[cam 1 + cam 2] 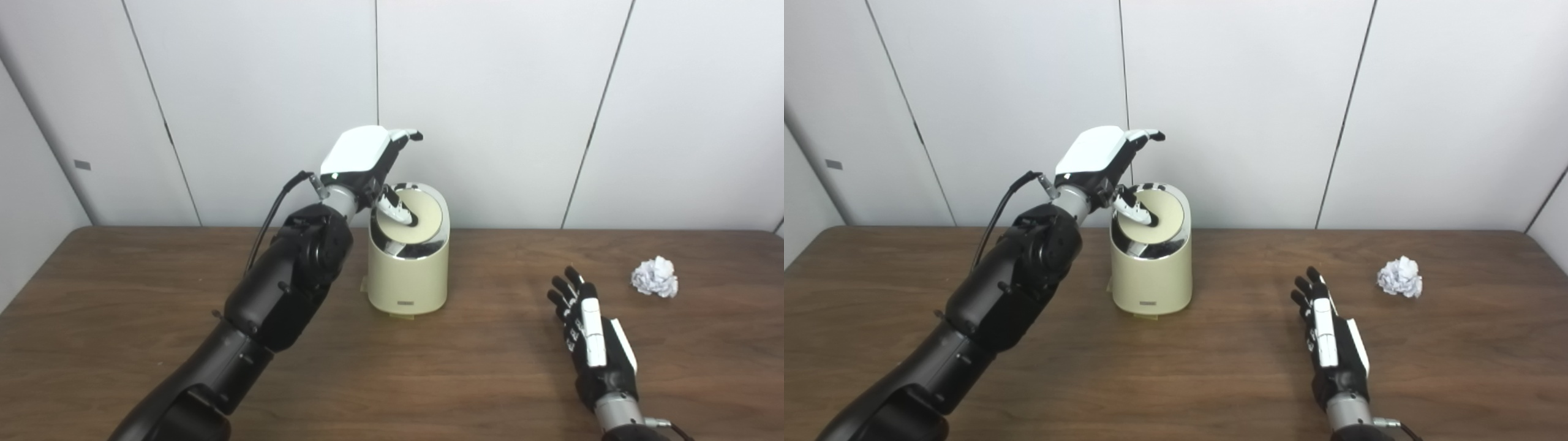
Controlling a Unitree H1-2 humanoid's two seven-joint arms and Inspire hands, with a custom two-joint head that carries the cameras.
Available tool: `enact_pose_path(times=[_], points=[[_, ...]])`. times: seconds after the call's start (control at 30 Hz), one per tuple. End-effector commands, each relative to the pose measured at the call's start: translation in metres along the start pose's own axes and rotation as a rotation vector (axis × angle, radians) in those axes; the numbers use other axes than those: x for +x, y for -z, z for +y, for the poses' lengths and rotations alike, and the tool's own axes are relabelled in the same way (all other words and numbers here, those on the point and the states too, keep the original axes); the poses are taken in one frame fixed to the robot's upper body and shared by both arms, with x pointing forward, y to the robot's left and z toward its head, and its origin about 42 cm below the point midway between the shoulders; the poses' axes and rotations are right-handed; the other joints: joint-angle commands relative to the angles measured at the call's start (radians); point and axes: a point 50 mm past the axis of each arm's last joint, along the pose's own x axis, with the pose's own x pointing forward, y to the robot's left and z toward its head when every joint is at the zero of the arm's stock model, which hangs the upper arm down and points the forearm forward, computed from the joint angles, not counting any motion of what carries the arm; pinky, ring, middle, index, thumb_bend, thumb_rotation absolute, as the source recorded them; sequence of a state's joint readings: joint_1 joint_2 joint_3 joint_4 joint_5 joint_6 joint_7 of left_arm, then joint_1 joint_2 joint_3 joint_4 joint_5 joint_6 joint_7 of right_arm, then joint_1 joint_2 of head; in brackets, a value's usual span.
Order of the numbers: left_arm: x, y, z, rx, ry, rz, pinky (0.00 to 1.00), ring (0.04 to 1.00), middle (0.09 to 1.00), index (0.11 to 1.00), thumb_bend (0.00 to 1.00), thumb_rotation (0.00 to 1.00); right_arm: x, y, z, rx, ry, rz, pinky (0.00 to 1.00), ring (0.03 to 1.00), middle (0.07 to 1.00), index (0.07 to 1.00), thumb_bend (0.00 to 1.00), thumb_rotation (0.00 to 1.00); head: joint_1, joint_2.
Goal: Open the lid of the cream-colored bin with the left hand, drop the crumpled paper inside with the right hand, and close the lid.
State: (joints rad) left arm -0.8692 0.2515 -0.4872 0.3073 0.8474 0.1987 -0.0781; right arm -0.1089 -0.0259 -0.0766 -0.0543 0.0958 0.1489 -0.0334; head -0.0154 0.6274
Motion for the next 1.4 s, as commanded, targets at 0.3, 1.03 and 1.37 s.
enact_pose_path(times=[0.3,1.03,1.37], points=[[0.013,-0.019,0.035,0.434,-0.028,-0.204,0.78,0.901,0.912,0.935,1.0,0.0,0.009,-0.02,0.008,0.029,-0.011,-0.111,1.0,0.927,0.94,0.978,0.71,0.94,0.012,0.001],[0.001,-0.025,0.052,0.172,-0.113,-0.167,0.67,0.823,0.859,0.897,0.94,0.0,0.011,-0.017,0.002,0.073,-0.011,-0.113,1.0,0.946,0.953,0.976,0.72,0.94,0.009,-0.013],[-0.042,0.005,0.074,-0.27,-0.236,-0.082,0.67,0.777,0.818,0.824,0.65,0.14,0.01,-0.013,0.001,0.047,-0.005,-0.101,1.0,0.946,0.951,0.957,0.7,0.93,-0.027,-0.028]])
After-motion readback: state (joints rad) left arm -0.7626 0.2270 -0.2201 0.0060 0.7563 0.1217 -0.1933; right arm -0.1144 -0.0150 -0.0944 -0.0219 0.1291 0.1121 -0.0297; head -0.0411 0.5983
